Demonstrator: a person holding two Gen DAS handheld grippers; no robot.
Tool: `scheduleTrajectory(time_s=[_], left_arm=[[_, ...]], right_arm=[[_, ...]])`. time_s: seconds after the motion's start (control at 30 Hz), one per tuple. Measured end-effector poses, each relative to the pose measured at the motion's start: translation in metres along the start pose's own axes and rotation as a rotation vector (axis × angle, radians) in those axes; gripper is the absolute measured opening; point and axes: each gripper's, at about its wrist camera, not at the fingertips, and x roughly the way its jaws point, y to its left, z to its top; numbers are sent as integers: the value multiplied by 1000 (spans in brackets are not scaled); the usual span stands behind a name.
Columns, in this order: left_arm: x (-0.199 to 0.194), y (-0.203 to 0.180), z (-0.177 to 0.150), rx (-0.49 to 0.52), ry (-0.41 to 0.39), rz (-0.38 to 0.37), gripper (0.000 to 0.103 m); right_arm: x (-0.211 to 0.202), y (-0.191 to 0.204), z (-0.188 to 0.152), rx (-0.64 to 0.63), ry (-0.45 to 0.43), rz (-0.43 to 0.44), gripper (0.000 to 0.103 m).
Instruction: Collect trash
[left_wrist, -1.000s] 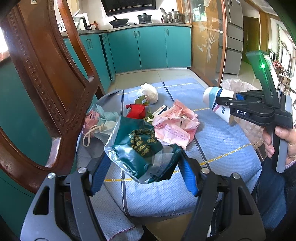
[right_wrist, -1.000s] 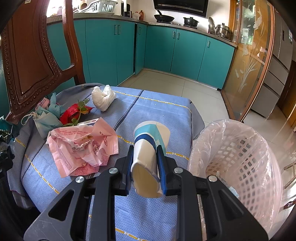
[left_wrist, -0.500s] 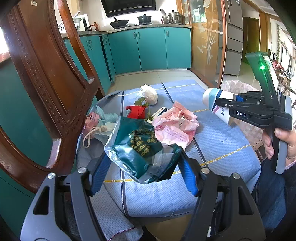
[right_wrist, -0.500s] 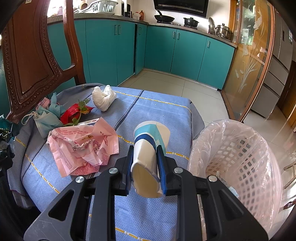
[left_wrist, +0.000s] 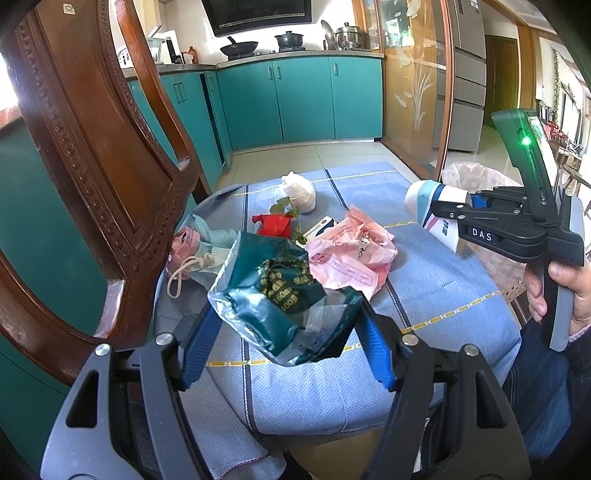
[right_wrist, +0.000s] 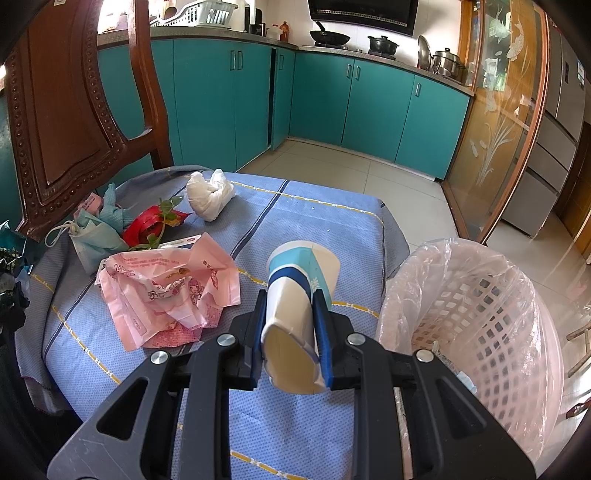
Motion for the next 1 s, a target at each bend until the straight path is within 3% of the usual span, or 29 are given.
scheduleTrajectory(time_s=[1.0], left_arm=[[0,0,3,3,1,0,70]], right_arm=[[-4,3,-1,-2,-7,0,24]])
